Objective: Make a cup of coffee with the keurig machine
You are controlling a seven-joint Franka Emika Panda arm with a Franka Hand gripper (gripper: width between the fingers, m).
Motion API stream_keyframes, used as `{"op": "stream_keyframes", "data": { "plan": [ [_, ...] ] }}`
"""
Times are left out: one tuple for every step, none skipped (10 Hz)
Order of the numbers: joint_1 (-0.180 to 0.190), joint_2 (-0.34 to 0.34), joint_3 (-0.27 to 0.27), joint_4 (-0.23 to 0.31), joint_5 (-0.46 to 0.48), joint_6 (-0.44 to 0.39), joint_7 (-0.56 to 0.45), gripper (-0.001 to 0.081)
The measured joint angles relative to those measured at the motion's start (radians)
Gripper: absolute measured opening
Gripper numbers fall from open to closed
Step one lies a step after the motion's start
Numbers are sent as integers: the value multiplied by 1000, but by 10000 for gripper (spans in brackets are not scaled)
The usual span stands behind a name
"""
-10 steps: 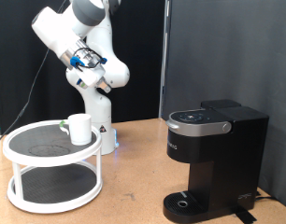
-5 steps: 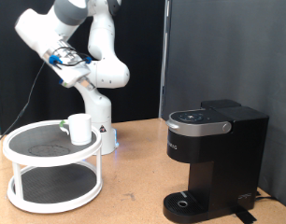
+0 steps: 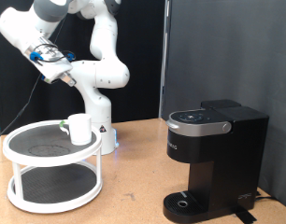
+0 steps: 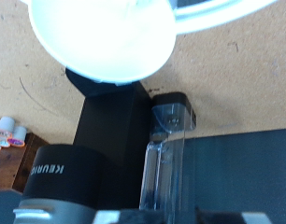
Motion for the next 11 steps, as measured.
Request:
{"op": "stream_keyframes", "data": {
  "plan": [
    [-3,3,-1,-3,-24,5,-1,0],
    [-3,10,-1,-13,-44,20,-1,0],
    [-3,17,0,-28,-56,50,-1,0],
    [-4,24,0,-46,-61,87,-7,0],
    [-4,27,-1,-63,-61,124,-18,98],
    [-4,27,-4,-79,-57,163,-31,98],
    [-4,27,-13,-90,-56,190,-45,235],
    [-4,28,-22,-96,-56,205,-53,235],
    [-4,29,-29,-101,-55,225,-58,437],
    [-4,31,-37,-106,-54,246,-62,573],
    [-3,38,-42,-111,-49,271,-63,573]
  ]
}}
